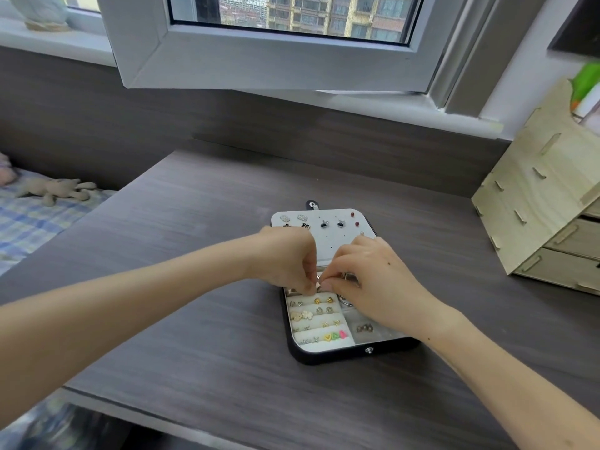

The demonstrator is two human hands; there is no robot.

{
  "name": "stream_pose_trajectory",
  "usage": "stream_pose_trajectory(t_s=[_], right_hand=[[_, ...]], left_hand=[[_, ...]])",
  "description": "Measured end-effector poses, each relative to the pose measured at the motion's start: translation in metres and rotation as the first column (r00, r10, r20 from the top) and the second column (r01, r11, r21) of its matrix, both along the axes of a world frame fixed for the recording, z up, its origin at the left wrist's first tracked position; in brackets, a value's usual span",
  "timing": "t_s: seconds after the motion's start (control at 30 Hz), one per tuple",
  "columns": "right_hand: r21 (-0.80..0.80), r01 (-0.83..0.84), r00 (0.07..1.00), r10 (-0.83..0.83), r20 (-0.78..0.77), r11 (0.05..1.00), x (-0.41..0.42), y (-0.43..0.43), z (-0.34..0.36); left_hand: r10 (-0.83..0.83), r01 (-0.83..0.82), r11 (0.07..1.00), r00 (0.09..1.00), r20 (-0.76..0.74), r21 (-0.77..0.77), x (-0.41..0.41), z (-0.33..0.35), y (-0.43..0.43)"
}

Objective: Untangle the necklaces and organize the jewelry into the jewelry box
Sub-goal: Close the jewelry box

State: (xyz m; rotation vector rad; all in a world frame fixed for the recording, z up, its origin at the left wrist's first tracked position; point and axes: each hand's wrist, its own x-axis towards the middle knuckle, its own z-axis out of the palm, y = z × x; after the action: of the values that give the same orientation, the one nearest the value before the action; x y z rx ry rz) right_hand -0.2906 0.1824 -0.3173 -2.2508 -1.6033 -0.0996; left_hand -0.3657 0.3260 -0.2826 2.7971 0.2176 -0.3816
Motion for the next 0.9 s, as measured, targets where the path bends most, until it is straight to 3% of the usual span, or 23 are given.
stream_pose_trajectory(t_s=[0.27, 0.37, 0.43, 0.53, 0.6, 0.67, 0.77, 0.83, 0.9], right_hand=[[-0.122, 0.064, 0.998, -0.061, 0.031, 0.990, -0.005, 0.004, 0.004], [-0.117, 0.066, 0.983, -0.085, -0.163, 0.991, -0.003, 0.003, 0.009], [-0.019, 0.148, 0.923, -0.145, -0.356, 0.989, 0.006, -0.002, 0.014], [0.130, 0.408, 0.873, -0.344, -0.344, 0.904, 0.035, -0.007, 0.015], [0.070, 0.544, 0.820, -0.511, -0.258, 0.836, 0.056, -0.010, 0.009], [-0.044, 0.623, 0.749, -0.612, -0.254, 0.781, 0.073, -0.009, -0.001], [-0.134, 0.630, 0.572, -0.574, -0.586, 0.765, 0.081, -0.003, -0.006], [-0.138, 0.614, 0.459, -0.494, -0.739, 0.777, 0.080, -0.002, -0.004], [-0.116, 0.606, 0.428, -0.446, -0.786, 0.787, 0.078, -0.002, -0.002]], left_hand=[[0.012, -0.012, 1.000, 1.000, -0.002, -0.027, 0.001, -0.004, 0.003], [0.064, -0.061, 0.990, 0.998, 0.023, -0.129, -0.002, -0.005, 0.011], [0.203, -0.165, 0.946, 0.972, 0.115, -0.277, -0.005, -0.003, 0.021], [0.461, -0.382, 0.869, 0.856, 0.234, -0.315, -0.002, -0.011, 0.047], [0.564, -0.510, 0.820, 0.796, 0.219, -0.261, 0.003, -0.022, 0.063], [0.649, -0.566, 0.728, 0.751, 0.123, -0.386, 0.010, -0.030, 0.071], [0.721, -0.584, 0.506, 0.690, -0.061, -0.635, 0.022, -0.029, 0.068], [0.719, -0.579, 0.458, 0.687, -0.102, -0.675, 0.027, -0.026, 0.065], [0.715, -0.582, 0.458, 0.690, -0.110, -0.672, 0.031, -0.023, 0.063]])
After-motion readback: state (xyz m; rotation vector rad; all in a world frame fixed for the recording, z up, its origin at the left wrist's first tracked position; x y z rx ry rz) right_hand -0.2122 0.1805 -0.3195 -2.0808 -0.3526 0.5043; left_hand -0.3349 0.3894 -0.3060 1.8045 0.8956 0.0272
